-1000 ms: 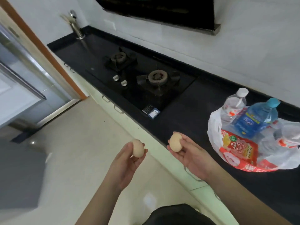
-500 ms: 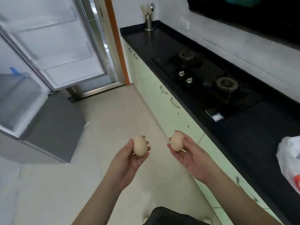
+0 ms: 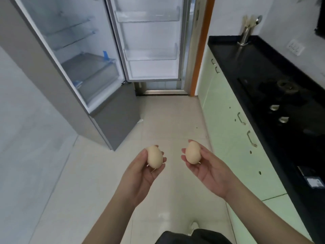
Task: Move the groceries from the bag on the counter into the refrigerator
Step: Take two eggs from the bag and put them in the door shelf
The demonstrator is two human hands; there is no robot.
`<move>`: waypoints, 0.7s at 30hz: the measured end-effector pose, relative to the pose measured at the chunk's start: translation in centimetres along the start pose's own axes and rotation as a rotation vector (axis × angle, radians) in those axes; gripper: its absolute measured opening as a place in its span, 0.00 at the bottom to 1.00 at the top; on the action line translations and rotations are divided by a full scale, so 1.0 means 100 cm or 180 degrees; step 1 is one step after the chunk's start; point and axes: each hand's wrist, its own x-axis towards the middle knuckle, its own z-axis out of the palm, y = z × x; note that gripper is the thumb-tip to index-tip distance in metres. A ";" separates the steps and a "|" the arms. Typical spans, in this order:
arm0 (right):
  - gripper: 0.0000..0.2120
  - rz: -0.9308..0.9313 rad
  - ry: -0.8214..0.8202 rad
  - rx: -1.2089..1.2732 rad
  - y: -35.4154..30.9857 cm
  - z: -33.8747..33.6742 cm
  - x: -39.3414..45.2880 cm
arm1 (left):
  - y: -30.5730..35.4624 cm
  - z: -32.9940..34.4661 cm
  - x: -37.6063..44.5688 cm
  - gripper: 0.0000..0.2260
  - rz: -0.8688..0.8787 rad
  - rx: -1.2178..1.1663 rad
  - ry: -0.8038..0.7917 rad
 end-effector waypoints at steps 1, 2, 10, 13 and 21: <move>0.15 0.0047 -0.0058 -0.0028 -0.001 0.003 0.010 | 0.003 -0.002 0.004 0.17 0.0037 -0.0019 0.0054; 0.14 0.0075 -0.0105 -0.0075 -0.002 0.006 0.021 | 0.006 -0.003 0.009 0.17 0.0069 -0.0026 0.0099; 0.17 0.0209 -0.0415 -0.0109 -0.046 0.007 0.105 | 0.030 0.034 0.081 0.18 0.0300 0.0032 0.0345; 0.17 0.0242 -0.0494 -0.0098 -0.071 0.007 0.132 | 0.037 0.053 0.110 0.18 0.0328 0.0073 0.0390; 0.18 0.0405 -0.0621 -0.0021 -0.099 0.018 0.201 | 0.062 0.066 0.168 0.18 0.0385 0.0011 0.0500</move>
